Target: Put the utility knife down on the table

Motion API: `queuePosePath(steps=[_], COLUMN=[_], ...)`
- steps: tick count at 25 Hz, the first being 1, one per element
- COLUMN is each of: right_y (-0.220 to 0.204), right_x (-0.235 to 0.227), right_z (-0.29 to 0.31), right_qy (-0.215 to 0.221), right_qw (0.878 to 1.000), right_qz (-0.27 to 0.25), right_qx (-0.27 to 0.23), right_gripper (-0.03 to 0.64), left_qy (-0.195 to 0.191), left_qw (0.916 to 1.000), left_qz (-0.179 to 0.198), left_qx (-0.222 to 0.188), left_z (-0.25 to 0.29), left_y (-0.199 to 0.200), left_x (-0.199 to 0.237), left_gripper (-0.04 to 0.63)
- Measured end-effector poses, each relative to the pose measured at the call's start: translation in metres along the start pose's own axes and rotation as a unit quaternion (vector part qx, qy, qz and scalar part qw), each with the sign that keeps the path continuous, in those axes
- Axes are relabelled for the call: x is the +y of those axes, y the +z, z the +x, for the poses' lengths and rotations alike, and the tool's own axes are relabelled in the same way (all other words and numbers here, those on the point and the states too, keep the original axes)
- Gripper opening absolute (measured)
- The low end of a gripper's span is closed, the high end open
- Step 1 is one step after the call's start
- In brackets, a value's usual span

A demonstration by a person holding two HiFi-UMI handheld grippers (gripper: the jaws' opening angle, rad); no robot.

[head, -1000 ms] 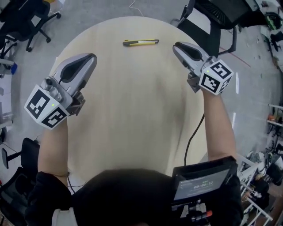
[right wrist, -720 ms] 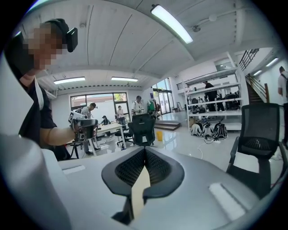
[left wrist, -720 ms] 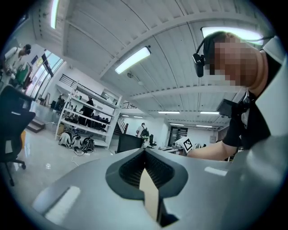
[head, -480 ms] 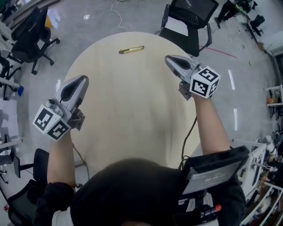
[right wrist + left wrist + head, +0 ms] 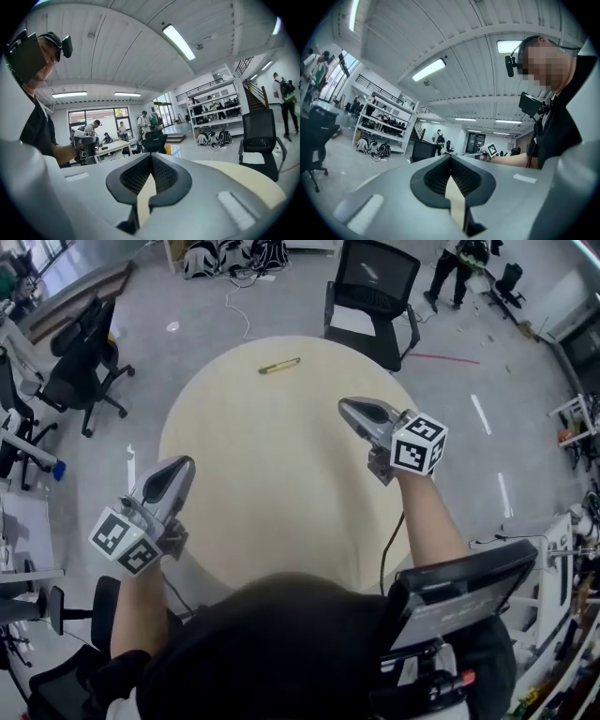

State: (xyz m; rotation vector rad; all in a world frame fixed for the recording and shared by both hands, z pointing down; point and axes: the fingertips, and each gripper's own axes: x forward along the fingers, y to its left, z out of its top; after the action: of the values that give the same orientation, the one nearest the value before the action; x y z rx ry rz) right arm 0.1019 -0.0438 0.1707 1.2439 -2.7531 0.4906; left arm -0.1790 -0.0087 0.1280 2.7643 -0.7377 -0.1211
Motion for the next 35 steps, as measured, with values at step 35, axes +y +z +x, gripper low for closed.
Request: queuePosePath(steps=[35], right_y=[-0.022], right_x=[0.144], right_z=[-0.318], right_qy=[0.026], right_qw=[0.995], right_qz=[-0.027], right_qx=[-0.094], right_gripper=[0.013], left_qy=[-0.074], left_qw=[0.9963], left_qz=[0.020], left_qx=[-0.038], left_z=[0.007], left_y=[-0.015], left_x=[-0.317], left_gripper=[-0.002])
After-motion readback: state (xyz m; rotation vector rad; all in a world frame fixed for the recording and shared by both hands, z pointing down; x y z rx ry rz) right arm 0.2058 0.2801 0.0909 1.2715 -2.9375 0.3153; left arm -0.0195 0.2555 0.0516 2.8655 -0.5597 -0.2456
